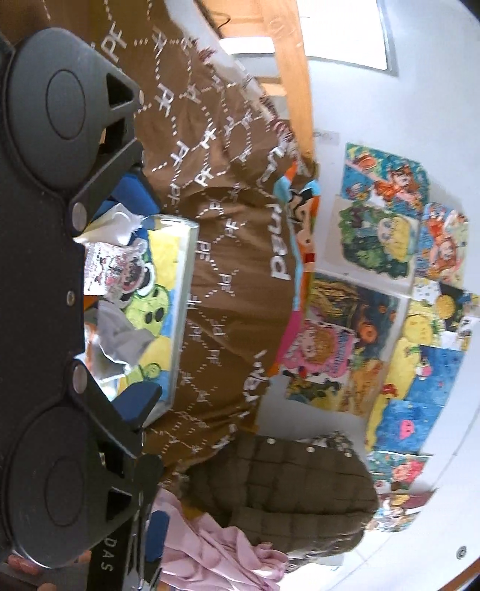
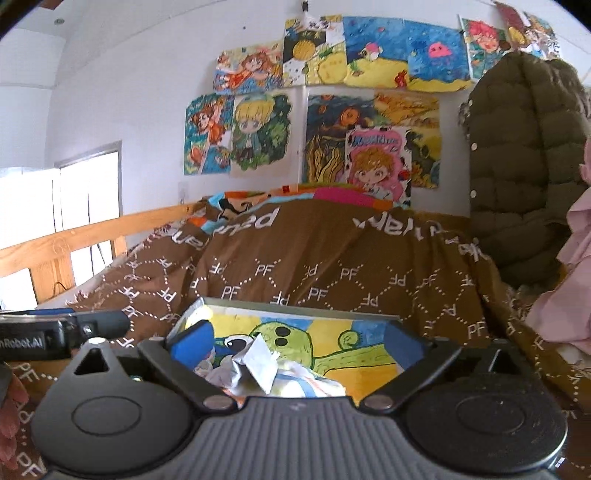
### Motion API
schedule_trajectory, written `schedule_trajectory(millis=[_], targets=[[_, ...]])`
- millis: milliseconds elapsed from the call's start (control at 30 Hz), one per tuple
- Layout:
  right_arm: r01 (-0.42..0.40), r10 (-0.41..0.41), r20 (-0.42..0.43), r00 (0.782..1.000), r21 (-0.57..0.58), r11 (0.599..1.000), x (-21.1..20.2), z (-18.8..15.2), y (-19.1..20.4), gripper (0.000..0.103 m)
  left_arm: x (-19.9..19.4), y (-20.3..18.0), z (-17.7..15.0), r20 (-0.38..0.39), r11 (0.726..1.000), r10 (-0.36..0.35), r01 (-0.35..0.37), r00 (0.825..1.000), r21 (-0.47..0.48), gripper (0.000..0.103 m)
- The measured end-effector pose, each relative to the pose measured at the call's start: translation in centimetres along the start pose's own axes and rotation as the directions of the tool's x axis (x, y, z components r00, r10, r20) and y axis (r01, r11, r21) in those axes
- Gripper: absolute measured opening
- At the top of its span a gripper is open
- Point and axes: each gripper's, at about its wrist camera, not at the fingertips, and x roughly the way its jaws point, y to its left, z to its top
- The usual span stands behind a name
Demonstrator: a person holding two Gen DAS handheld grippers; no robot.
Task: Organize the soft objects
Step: 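Lift both open tools up away from the tray, then move both open tools toward the striped sock and white box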
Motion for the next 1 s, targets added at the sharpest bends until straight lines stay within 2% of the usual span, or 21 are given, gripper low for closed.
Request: schedule_trajectory(millis=[200,367,667,1000], targets=[[0.017,-0.017,0.029,0.999,0.026,1.0,-4.2,0.2,-0.6,0.103,-4.0,-2.0,0.6,0.055,1.0,-0.004,0.003,0.998,0.025,0.102],[0.051,-0.052,0.042,0.998,0.024,0.998,-8.2,-0.4,-1.0,0.103,-6.7,-3.6,0.1,0.062,0.999,-0.017,0.015,0.998,0.041,0.102],[0.128,-0.129,0.046,0.991,0.022,0.992,-14.8,-2.6,-1.8,0.103,-10.2,-6.4,-1.7,0.037,0.996,-0.044,0.041,0.998,0.082,0.102],[0.137,-0.138,0.01,0.99,0.095,0.986,-19.6,-4.8,-3.3,0.103,-13.5,-9.1,-3.8,0.01,0.988,-0.09,0.088,0.996,0.129,0.102]])
